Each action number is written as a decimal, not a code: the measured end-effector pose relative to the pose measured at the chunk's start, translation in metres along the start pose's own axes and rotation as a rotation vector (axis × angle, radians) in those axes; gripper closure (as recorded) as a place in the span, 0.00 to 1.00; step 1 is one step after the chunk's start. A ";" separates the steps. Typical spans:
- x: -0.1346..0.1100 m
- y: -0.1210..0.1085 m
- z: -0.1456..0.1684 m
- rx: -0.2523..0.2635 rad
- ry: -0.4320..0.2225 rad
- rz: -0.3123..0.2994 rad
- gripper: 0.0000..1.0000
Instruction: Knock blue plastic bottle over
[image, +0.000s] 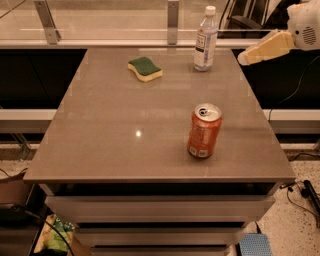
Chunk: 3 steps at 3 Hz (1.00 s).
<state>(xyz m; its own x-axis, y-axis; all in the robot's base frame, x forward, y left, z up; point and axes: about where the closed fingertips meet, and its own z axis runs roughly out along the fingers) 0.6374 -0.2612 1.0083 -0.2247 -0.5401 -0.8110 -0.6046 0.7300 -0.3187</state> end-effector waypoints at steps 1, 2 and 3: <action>0.003 -0.011 0.024 0.004 -0.017 0.047 0.00; 0.006 -0.021 0.048 0.005 -0.026 0.080 0.00; 0.005 -0.028 0.073 -0.008 -0.047 0.100 0.00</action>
Offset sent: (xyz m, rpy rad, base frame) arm 0.0758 -0.0013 -0.0338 0.1129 0.0162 -0.0597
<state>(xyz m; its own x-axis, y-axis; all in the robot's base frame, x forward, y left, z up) 0.7097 -0.2537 0.9777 -0.2479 -0.4443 -0.8609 -0.5871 0.7758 -0.2313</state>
